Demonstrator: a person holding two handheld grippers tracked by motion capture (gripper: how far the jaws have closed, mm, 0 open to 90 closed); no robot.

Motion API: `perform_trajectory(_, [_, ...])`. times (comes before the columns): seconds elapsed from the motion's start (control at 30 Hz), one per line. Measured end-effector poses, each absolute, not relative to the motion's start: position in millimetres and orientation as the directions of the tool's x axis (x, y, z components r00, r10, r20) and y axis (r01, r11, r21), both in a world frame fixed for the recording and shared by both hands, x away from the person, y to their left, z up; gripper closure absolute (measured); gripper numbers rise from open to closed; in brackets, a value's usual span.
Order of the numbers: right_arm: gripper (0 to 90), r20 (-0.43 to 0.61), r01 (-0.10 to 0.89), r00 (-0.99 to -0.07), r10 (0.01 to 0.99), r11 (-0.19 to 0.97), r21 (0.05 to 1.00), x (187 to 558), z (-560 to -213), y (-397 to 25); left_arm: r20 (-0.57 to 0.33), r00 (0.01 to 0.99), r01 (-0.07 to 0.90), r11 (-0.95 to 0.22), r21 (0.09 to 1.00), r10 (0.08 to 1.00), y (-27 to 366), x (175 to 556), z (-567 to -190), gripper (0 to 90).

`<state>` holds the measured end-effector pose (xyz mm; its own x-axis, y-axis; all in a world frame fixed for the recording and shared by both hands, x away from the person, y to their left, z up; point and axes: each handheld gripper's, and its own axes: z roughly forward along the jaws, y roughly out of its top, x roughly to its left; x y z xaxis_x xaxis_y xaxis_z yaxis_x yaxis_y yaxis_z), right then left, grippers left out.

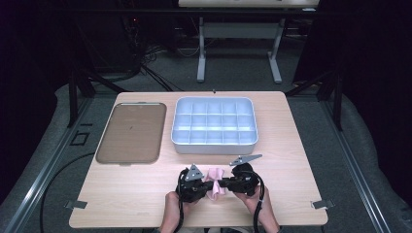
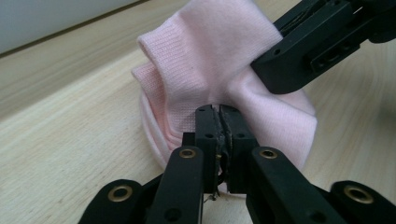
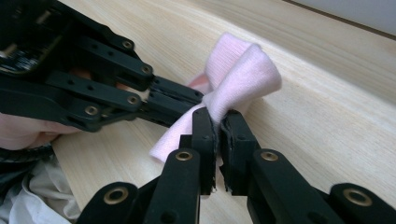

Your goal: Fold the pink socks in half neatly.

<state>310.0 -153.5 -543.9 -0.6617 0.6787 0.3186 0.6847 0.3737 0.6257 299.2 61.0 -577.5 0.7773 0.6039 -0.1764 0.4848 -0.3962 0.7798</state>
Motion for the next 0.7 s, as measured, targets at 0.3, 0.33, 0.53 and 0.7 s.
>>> perform_trajectory(0.3, [84.7,0.309,0.686,-0.664,0.681,0.39,0.615,309.7,-542.7,-154.2,-0.13,0.763,0.468,-0.402,0.787,0.633,66.0,298.1,-571.9,85.2])
perform_trajectory(0.33, [84.7,0.309,0.686,-0.664,0.681,0.391,0.614,309.7,-542.5,-154.3,-0.122,0.762,0.466,-0.409,0.784,0.636,66.2,299.0,-573.0,85.4])
perform_trajectory(0.53, [84.6,0.299,0.68,-0.674,0.676,0.409,0.609,311.2,-541.3,-153.8,-0.133,0.754,0.484,-0.407,0.774,0.643,64.2,302.3,-579.3,87.6])
perform_trajectory(0.7, [84.4,0.293,0.676,-0.679,0.674,0.418,0.607,311.8,-539.4,-151.2,-0.153,0.756,0.492,-0.399,0.774,0.636,66.1,305.3,-581.7,89.2])
